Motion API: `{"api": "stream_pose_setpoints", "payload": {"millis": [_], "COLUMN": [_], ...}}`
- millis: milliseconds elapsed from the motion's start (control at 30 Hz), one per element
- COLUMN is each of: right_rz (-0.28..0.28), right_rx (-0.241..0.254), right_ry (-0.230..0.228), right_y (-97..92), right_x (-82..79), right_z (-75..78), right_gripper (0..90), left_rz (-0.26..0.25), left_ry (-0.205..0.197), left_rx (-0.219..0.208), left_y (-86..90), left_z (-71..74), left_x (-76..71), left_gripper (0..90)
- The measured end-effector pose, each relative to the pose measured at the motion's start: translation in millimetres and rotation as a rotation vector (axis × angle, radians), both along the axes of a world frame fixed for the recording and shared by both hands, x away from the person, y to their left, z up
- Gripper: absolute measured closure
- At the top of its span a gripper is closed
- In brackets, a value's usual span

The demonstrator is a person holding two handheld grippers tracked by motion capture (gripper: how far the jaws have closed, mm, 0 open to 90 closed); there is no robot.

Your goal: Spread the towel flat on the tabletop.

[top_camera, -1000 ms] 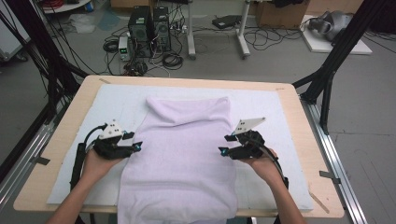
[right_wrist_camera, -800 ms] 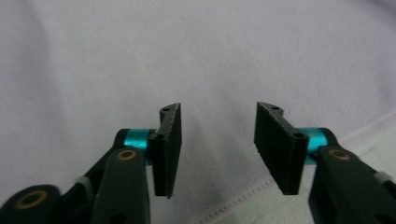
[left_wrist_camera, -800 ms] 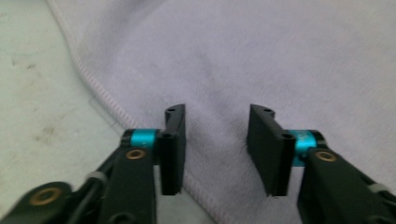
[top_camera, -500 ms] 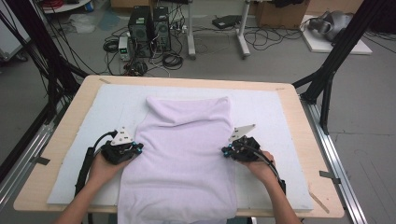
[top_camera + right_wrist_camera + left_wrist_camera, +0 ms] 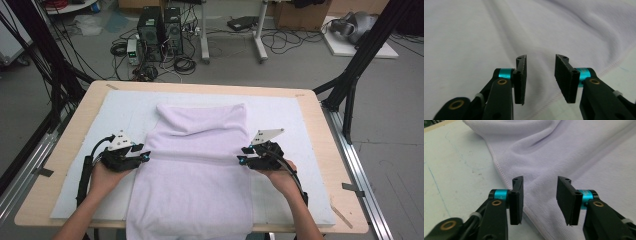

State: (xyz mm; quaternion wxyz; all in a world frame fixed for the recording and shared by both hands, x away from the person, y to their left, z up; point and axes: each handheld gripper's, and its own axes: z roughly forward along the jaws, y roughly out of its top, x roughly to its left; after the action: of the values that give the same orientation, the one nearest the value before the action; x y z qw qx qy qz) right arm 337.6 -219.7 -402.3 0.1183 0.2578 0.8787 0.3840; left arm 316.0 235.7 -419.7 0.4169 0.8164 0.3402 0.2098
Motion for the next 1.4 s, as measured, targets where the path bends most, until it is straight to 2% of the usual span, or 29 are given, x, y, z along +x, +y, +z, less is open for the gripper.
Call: {"api": "stream_pose_setpoints", "payload": {"millis": [100, 167, 233, 267, 333, 433, 533, 567, 600, 633, 667, 733, 767, 933, 967, 1200, 1267, 1300, 1333, 1400], "right_rz": [0.047, 0.065, 0.075, 0.084, 0.108, 0.146, 0.17, 0.176, 0.185, 0.189, 0.181, 0.191, 0.203, 0.214, 0.215, 0.254, 0.281, 0.294, 0.299, 0.28], "right_rx": [0.01, 0.019, 0.022, 0.016, -0.007, -0.005, -0.044, -0.048, -0.054, -0.053, -0.021, 0.003, 0.012, 0.013, 0.02, 0.032, 0.05, 0.053, 0.052, 0.067], "right_ry": [-0.013, -0.005, 0.002, -0.008, -0.014, 0.017, 0.015, 0.03, 0.045, 0.054, 0.062, 0.062, 0.065, 0.047, 0.057, 0.052, 0.067, 0.069, 0.061, 0.065], "right_y": [2.9, 4.5, 6.2, 7.7, 11.2, 13.8, 13.1, 12.6, 11.8, 11.4, 10.0, 8.0, 8.0, 6.2, 5.6, -0.5, -3.5, -4.2, -4.8, -5.5], "right_x": [-15.6, -24.8, -33.0, -37.8, -48.1, -61.4, -69.8, -71.3, -71.3, -71.3, -71.5, -70.4, -71.1, -80.3, -82.7, -107.5, -114.7, -116.8, -118.8, -117.9], "right_z": [5.0, 4.6, 1.2, -1.4, -8.1, -20.4, -28.4, -31.1, -34.2, -37.8, -39.4, -41.0, -41.7, -39.6, -39.1, -30.3, -27.0, -25.8, -24.3, -22.4], "right_gripper": [56.8, 54.7, 52.9, 52.9, 52.9, 52.8, 55.2, 58.5, 63.6, 66.5, 70.6, 84.2, 86.5, 87.4, 87.4, 87.4, 87.3, 86.9, 84.2, 73.0], "left_rz": [-0.024, -0.046, -0.076, -0.095, -0.145, -0.195, -0.256, -0.274, -0.291, -0.294, -0.309, -0.306, -0.3, -0.291, -0.292, -0.302, -0.321, -0.331, -0.334, -0.315], "left_ry": [-0.019, -0.039, -0.043, -0.039, -0.007, 0.025, 0.067, 0.092, 0.109, 0.084, 0.092, 0.08, 0.07, 0.06, 0.059, 0.058, 0.065, 0.066, 0.07, 0.061], "left_rx": [0.014, -0.01, -0.017, -0.015, -0.013, 0.003, 0.015, 0.031, 0.061, 0.045, 0.025, 0.022, 0.021, 0.022, 0.023, 0.01, -0.005, -0.008, -0.012, 0.001], "left_y": [1.9, 2.6, 1.4, 0.5, -1.4, -3.3, -5.5, -6.7, -8.4, -8.4, -7.5, -8.5, -8.9, -4.4, -2.9, 2.7, 3.1, 3.1, 2.7, 0.5], "left_z": [5.2, 6.4, 5.8, 4.4, -0.2, -6.8, -15.4, -19.6, -24.2, -27.0, -27.9, -28.6, -29.1, -27.6, -27.1, -24.4, -22.9, -22.0, -20.9, -19.5], "left_x": [-17.0, -29.5, -39.9, -44.8, -53.0, -60.2, -65.0, -65.8, -66.6, -69.5, -70.3, -74.0, -76.0, -85.6, -88.9, -121.9, -131.3, -134.6, -135.7, -132.7], "left_gripper": [49.7, 47.7, 47.2, 46.9, 47.7, 51.9, 55.6, 56.9, 60.6, 65.2, 74.3, 86.0, 86.8, 87.8, 87.8, 87.8, 87.6, 86.9, 82.4, 62.9]}}
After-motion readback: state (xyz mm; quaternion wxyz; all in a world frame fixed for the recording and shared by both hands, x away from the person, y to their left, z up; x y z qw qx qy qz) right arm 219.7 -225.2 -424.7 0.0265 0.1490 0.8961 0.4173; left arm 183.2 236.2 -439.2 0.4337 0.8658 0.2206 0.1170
